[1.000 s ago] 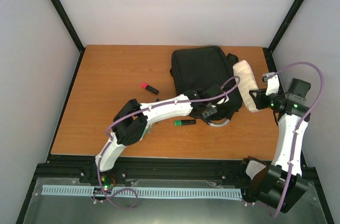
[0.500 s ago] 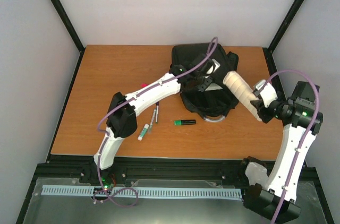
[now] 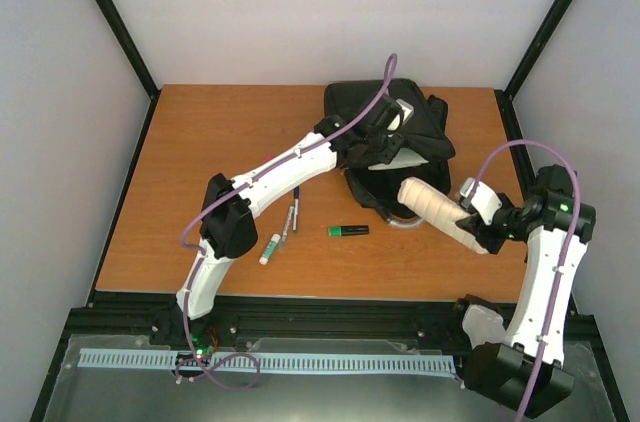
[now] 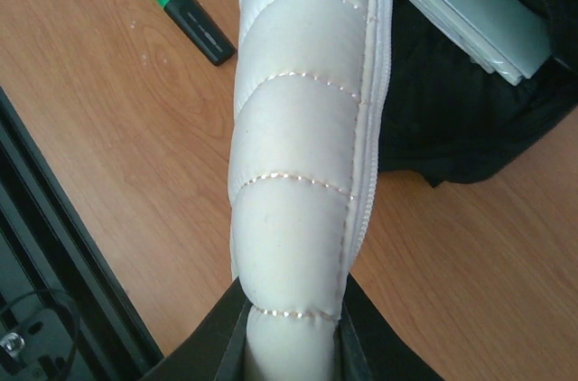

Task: Pack the student bag
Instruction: Place the stationery in the student bag.

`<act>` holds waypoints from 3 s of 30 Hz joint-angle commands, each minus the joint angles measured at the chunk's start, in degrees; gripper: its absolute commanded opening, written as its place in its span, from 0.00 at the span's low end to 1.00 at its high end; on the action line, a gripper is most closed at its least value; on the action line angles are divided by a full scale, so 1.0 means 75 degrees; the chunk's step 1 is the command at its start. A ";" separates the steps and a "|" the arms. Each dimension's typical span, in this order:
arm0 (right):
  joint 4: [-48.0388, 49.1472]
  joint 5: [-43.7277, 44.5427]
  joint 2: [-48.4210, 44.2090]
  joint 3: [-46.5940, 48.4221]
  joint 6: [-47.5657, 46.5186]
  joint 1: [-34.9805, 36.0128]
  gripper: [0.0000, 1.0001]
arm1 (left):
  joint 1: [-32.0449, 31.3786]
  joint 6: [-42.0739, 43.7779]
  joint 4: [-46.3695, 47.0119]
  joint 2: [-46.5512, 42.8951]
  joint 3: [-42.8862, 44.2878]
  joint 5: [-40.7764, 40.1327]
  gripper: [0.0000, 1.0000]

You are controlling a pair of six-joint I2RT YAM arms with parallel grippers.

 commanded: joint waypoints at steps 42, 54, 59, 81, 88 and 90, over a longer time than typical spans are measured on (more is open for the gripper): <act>0.8774 -0.2657 0.5231 -0.1155 1.0493 0.3097 0.10 | -0.0063 -0.1096 0.1227 -0.0724 0.0203 0.0832 0.01; 1.0344 -0.2221 0.6947 -0.1049 1.1478 0.3315 0.23 | -0.0268 -0.0900 0.1315 -0.1017 -0.0515 0.0488 0.01; 0.9507 -0.2287 0.6981 -0.0946 1.0871 0.3221 0.44 | -0.0266 -0.0902 0.1559 -0.1261 -0.1001 0.0381 0.01; 0.5937 -0.2032 0.4722 -0.1286 0.7925 0.2987 1.00 | -0.0116 -0.0920 0.2492 -0.2336 -0.3002 -0.0153 0.01; 0.5435 -0.1832 0.4023 -0.1186 0.7360 0.2963 0.96 | 0.0053 -0.1021 0.2713 -0.2424 -0.3359 -0.0165 0.01; 0.5128 -0.1723 0.3905 -0.1043 0.7129 0.2964 0.93 | 0.0079 -0.0989 0.2696 -0.2411 -0.3359 -0.0196 0.01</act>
